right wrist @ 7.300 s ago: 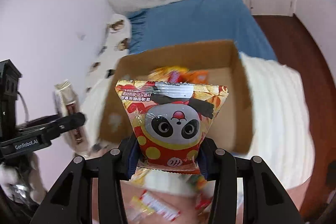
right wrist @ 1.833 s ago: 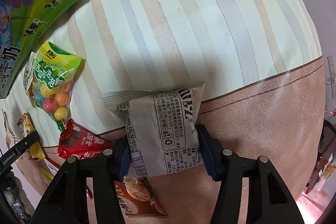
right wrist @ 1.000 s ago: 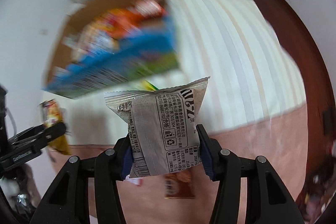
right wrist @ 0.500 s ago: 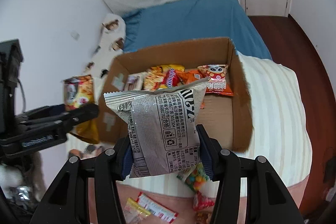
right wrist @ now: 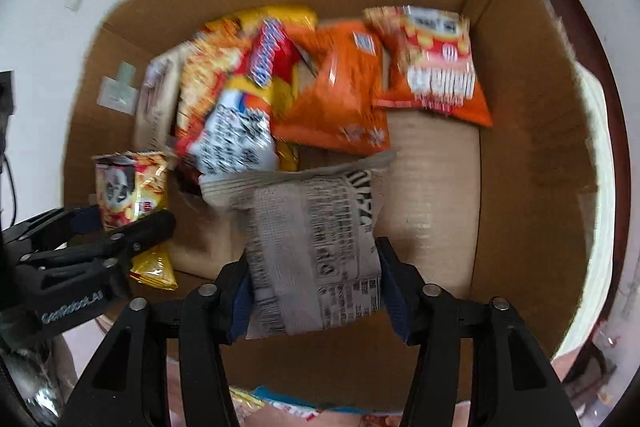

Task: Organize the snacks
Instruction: 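Open both tools to drop the packets into the box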

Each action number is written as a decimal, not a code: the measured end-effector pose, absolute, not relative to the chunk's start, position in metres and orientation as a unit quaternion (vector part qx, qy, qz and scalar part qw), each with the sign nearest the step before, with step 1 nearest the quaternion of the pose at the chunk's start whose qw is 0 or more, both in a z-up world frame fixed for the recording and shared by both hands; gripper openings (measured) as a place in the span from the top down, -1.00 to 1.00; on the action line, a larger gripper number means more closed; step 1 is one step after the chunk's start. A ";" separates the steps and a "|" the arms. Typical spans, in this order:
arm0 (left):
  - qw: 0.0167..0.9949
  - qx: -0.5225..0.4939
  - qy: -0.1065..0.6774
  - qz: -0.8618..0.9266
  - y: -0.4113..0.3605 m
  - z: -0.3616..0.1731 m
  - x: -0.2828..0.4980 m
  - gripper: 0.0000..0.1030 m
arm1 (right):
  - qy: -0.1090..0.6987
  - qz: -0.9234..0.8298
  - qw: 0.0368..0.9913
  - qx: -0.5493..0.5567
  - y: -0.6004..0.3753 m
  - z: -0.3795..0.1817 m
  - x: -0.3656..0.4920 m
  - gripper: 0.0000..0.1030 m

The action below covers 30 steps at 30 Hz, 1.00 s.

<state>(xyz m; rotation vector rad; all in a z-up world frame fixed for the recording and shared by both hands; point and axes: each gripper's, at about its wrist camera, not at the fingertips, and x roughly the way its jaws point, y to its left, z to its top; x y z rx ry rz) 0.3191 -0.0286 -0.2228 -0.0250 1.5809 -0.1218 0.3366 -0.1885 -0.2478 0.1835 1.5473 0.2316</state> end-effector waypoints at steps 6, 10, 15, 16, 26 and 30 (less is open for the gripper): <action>0.714 -0.035 0.698 -0.049 -0.022 -0.216 0.318 -0.48 | 0.692 0.103 0.711 0.066 -0.191 -0.247 0.335 -0.72; 0.725 -0.040 0.685 -0.053 -0.019 -0.201 0.317 -0.58 | 0.680 0.103 0.723 0.064 -0.199 -0.235 0.332 -0.72; 0.763 -0.043 0.643 -0.042 -0.019 -0.166 0.302 -0.58 | 0.646 0.092 0.756 0.061 -0.209 -0.213 0.323 -0.72; 0.771 -0.043 0.633 -0.041 -0.019 -0.159 0.298 -0.58 | 0.634 0.088 0.766 0.062 -0.212 -0.206 0.318 -0.72; 0.846 -0.030 0.533 -0.014 -0.023 -0.099 0.244 -0.58 | 0.535 0.072 0.841 0.039 -0.227 -0.136 0.260 -0.72; 0.866 -0.029 0.499 -0.007 -0.027 -0.079 0.216 -0.58 | 0.503 0.067 0.861 0.044 -0.234 -0.111 0.235 -0.72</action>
